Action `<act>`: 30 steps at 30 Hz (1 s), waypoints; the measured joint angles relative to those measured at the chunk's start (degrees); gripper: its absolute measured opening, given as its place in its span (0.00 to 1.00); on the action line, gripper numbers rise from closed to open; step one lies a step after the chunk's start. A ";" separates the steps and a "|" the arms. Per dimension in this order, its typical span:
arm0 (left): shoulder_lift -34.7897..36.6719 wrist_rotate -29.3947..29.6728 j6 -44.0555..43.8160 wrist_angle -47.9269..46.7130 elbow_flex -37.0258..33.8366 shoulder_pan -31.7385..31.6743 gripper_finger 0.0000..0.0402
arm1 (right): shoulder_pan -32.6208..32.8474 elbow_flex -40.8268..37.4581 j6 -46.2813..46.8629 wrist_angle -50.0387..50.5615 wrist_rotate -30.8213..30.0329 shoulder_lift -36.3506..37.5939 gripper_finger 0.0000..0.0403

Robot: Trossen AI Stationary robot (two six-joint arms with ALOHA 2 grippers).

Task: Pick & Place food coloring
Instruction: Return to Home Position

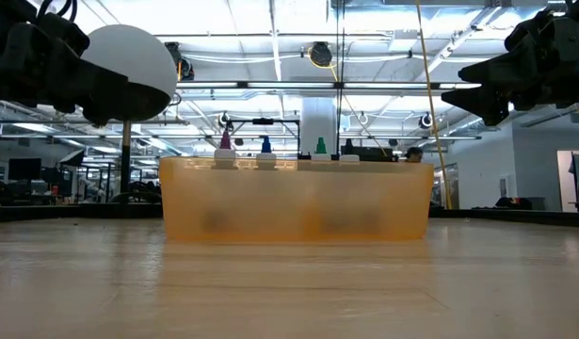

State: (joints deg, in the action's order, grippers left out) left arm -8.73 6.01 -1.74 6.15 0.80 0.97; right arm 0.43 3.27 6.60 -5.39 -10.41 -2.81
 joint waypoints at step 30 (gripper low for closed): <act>0.00 0.01 0.00 0.02 0.00 0.00 0.80 | 0.00 0.02 0.01 0.00 0.01 0.00 0.73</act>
State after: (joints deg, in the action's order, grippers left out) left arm -8.73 6.02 -1.74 6.17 0.80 0.97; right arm 0.43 3.29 6.61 -5.39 -10.39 -2.81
